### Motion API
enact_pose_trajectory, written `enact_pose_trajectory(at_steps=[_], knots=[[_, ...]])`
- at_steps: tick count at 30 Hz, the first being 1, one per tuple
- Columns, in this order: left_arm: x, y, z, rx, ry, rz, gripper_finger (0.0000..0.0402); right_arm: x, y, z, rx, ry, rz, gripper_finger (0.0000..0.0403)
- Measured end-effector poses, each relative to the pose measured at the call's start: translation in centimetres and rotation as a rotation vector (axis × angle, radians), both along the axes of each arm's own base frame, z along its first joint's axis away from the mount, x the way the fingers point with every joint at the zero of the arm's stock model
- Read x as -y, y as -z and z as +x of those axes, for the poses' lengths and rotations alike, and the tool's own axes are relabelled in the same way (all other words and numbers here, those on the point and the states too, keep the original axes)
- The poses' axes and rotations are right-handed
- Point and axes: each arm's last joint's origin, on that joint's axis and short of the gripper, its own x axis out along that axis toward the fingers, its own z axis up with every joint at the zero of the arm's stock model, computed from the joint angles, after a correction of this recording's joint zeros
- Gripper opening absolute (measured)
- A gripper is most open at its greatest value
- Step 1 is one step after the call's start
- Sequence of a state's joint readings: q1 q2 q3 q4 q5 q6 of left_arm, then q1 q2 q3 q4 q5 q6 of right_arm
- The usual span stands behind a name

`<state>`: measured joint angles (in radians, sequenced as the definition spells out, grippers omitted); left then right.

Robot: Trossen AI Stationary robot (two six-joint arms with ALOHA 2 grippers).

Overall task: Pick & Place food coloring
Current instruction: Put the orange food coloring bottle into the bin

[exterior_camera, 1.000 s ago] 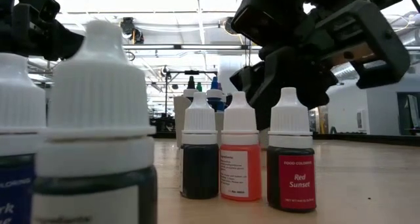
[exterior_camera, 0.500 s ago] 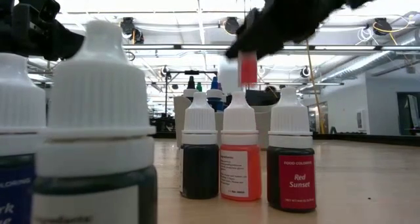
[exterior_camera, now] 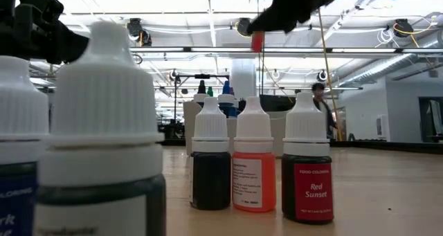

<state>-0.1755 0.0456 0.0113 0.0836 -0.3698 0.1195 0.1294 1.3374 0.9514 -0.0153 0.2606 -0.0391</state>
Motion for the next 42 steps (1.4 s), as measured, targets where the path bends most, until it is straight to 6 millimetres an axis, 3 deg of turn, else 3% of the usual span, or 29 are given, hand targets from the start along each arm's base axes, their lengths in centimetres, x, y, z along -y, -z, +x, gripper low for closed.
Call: enact_pose_trajectory(at_steps=[5,11,42], knots=[[0.0,-0.1,0.0,0.009,0.001,-0.019,0.0042,2.6,2.8,-0.7,-0.002,0.091,0.006,0.0044],[0.0,-0.2,0.0,0.023,0.0,-0.001,0.0042,3.8,5.3,-1.6,0.027,0.156,0.053,0.0044],[-0.1,-0.3,0.1,0.021,-0.034,0.02,0.0042,4.7,12.3,1.2,0.001,0.2,0.168,0.0045]])
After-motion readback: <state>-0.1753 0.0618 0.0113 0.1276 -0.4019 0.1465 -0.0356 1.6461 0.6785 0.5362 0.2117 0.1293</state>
